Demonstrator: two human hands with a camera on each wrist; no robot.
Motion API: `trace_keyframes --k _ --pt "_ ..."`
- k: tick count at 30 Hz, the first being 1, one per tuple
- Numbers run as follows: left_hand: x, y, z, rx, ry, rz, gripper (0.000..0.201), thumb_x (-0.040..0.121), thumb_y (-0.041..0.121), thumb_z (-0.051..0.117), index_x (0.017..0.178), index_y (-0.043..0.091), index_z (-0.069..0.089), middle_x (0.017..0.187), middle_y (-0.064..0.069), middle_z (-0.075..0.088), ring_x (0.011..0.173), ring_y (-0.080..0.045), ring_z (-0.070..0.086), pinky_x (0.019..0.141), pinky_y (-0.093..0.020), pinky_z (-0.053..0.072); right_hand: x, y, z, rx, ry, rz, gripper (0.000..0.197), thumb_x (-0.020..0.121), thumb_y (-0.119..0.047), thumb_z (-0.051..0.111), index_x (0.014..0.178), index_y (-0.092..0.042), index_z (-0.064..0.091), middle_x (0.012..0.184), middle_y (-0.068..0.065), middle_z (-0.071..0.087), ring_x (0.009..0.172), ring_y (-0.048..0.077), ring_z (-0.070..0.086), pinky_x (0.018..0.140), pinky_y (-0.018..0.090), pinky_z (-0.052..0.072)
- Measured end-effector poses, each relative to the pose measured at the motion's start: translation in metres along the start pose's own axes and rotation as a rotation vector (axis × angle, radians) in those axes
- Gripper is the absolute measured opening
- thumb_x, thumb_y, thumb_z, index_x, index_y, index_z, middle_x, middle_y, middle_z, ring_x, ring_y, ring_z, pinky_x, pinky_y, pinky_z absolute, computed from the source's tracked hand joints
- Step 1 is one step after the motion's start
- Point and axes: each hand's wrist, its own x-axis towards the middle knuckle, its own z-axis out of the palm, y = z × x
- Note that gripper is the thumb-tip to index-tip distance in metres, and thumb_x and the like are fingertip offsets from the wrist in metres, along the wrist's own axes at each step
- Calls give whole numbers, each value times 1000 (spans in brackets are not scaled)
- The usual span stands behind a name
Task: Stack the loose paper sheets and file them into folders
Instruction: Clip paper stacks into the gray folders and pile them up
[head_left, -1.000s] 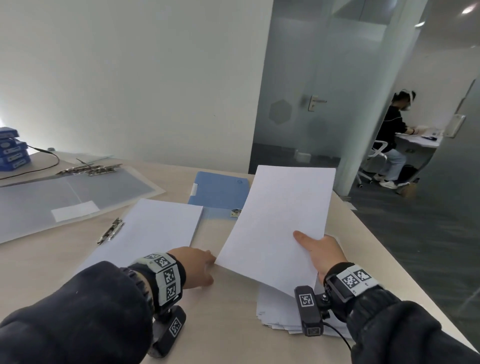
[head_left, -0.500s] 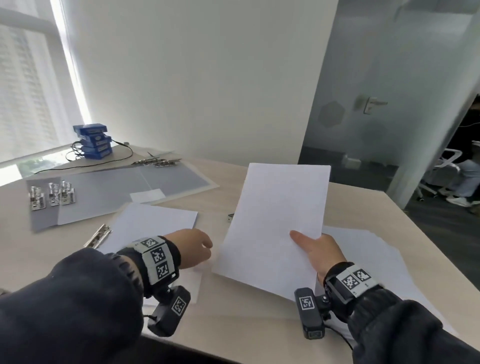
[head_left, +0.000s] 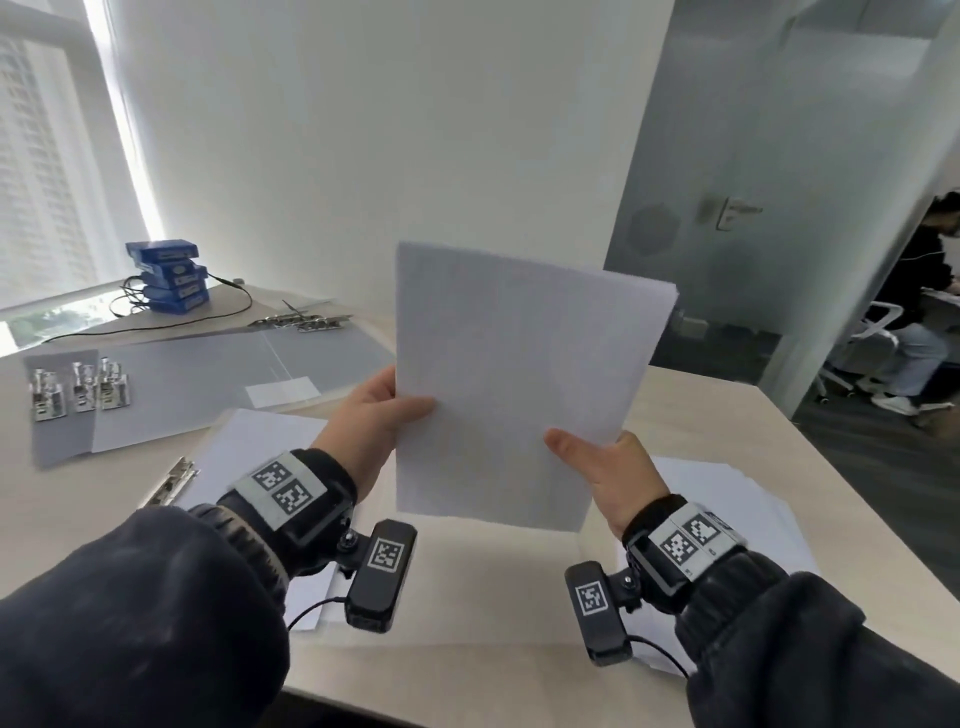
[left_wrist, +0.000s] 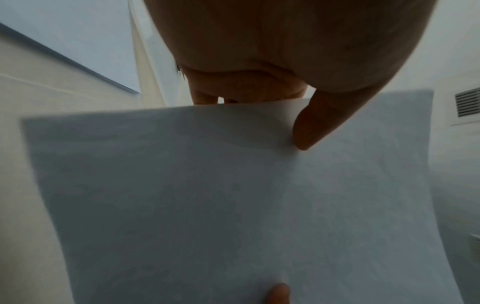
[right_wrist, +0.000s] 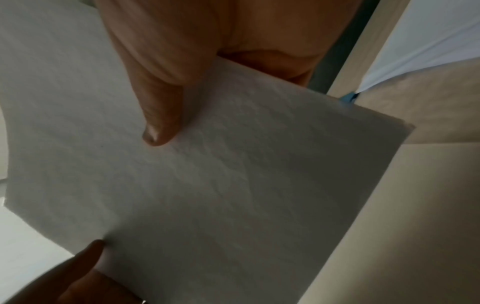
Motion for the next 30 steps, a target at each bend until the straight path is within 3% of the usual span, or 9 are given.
trace_keyframes --k 3,6,10,13,17,20,23,25,30 --pt "-11 -18 -9 84 -26 -51 45 75 8 69 120 12 67 111 -7 77 96 -22 74 75 -29 58 -7 15 1 -51 -63 58 39 79 -31 82 112 -14 73 105 2 78 100 19 73 99 43 53" --pt "-18 -25 -6 216 -36 -102 19 96 8 64 113 9 71 105 -8 78 93 -22 75 78 -30 57 -12 17 1 -37 -76 71 34 81 -29 79 112 -16 74 106 2 78 101 19 73 98 43 53" --pt "-14 -16 -3 322 20 -115 16 100 9 59 107 6 72 99 -11 79 83 -23 76 69 -27 59 -8 -2 -2 12 -21 57 17 94 -23 69 108 -14 73 101 3 78 95 21 74 83 36 57" --pt "-7 -8 -6 371 22 -197 14 100 10 60 106 6 72 98 -14 78 79 -26 75 67 -32 60 5 -15 -10 -43 54 35 15 99 -20 56 102 -14 70 92 1 76 79 18 71 69 33 55" --pt "-9 -17 -16 401 -16 -478 16 98 12 63 112 10 70 105 -14 77 99 -39 74 92 -54 58 20 -1 -19 -251 27 210 11 95 -15 57 88 -13 65 77 9 59 60 19 49 53 26 39" --pt "-14 -34 -23 460 -16 -629 16 98 10 62 112 10 69 105 -16 77 103 -41 72 94 -54 57 21 23 -21 -380 -53 385 10 94 -15 60 94 -13 70 77 5 65 59 18 53 50 22 39" --pt "-14 -46 -29 510 9 -694 22 84 8 64 105 4 65 94 -18 72 82 -38 71 82 -46 54 21 43 -16 -424 -90 499 15 93 -15 63 106 -9 69 84 6 69 69 20 59 54 22 42" --pt "-12 -50 -33 539 24 -716 23 75 8 60 98 9 63 85 -16 63 67 -32 63 74 -40 47 21 50 -13 -463 -112 542 19 92 -16 65 110 -9 67 90 8 68 73 22 60 51 22 44" --pt "-6 -56 -47 568 33 -768 25 87 2 54 110 0 63 92 -20 66 67 -34 65 59 -33 50 28 53 -7 -505 -127 574 22 92 -9 56 112 -5 66 91 11 65 64 21 56 42 20 42"
